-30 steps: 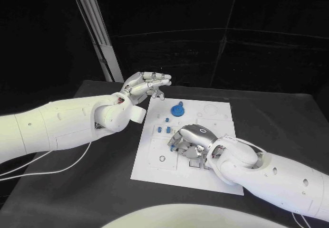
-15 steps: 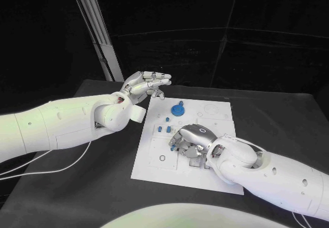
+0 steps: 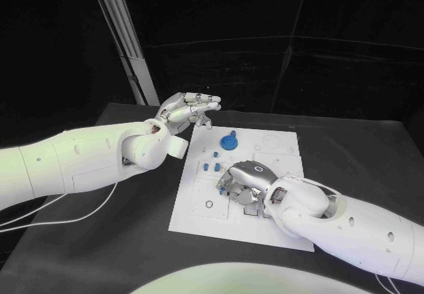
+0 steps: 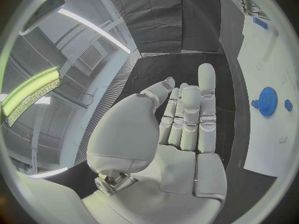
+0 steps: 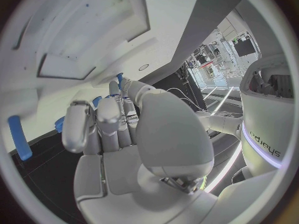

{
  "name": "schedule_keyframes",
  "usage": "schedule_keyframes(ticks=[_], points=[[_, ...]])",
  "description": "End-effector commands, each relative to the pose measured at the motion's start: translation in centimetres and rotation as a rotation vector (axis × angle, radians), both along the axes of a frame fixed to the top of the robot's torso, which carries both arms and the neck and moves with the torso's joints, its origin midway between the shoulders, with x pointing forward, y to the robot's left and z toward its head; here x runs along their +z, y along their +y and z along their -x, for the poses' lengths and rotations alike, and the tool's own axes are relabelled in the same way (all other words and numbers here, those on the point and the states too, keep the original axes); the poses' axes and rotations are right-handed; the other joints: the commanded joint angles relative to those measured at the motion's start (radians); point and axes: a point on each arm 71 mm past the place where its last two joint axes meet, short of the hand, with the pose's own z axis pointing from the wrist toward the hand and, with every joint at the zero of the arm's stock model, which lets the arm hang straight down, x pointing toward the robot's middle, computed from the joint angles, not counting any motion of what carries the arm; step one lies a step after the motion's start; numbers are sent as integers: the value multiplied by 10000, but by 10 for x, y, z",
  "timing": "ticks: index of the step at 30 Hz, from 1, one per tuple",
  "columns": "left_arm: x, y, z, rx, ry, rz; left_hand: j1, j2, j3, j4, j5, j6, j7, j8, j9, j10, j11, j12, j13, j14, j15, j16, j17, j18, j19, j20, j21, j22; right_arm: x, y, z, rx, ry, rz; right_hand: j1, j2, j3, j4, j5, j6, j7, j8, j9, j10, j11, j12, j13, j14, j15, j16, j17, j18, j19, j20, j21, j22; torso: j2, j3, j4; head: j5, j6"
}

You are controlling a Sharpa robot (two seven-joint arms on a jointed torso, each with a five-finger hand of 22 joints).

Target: Assemble the parts on the task board

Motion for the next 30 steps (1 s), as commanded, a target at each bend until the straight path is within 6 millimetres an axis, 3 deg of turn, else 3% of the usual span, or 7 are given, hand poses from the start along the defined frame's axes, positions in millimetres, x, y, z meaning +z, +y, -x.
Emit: schedule_keyframes(ticks=[1, 10, 20, 27, 30], points=[[1, -1, 0, -125, 6, 96, -75, 52, 64, -4, 36, -66, 4, -28, -14, -72, 28, 48, -15, -63, 8, -37, -13, 124, 29, -16, -33, -9, -3, 2, 2, 244, 62, 418, -123, -12, 11, -32, -55, -9, 54, -26, 17, 4, 59, -22, 16, 92, -2, 53, -4, -116, 26, 38, 66, 8, -4, 0, 10, 8, 0], [1, -1, 0, -168, 42, 93, -83, 46, 65, -3, 35, -74, 7, -29, -14, -80, 32, 49, -16, -71, 11, -43, -32, 123, 28, -14, -38, -12, -3, 3, 2, 215, -47, 499, -319, -92, -78, -12, -67, -112, 68, -73, -4, -84, 81, -80, 1, 69, 16, 39, -54, -106, -19, 53, 47, -30, -2, 0, -3, 8, 1], [-1, -3, 0, -444, 281, 81, -144, -9, 50, -2, 30, -156, 41, -53, -16, -172, 67, 43, -20, -175, 41, -115, -208, 118, 1, 8, -86, -42, 2, -1, -1, -170, -231, -392, -877, -520, -493, 155, -381, -1685, 485, -107, -56, -1529, 533, -487, -54, -126, 377, -294, -597, 27, -463, 365, -324, -658, -16, -3, 2, -12, 34], [-2, -4, 0, -622, 437, 63, -142, -10, 55, -8, 31, -171, 46, -56, -16, -190, 72, 44, -20, -185, 45, -115, -214, 118, -4, 12, -95, -48, 9, -7, 0, -378, -472, -1122, -846, -477, -889, 137, -430, -2253, 520, -111, -55, -1834, 582, -346, -30, -206, 423, -475, -889, 94, -622, 441, -503, -934, -22, 14, -12, 1, 133], [-3, -5, -1, -696, 511, 43, -192, -5, 47, 14, 28, -235, 75, -68, -16, -264, 102, 45, -20, -229, 69, -125, -261, 114, -23, 31, -128, -70, 13, -12, 2, -381, -616, -1592, -828, -382, -936, 160, -393, -2055, 587, 5, 2, -1669, 594, -195, -3, -210, 428, -487, -914, 91, -613, 444, -505, -931, -35, 11, -25, -11, 218]])
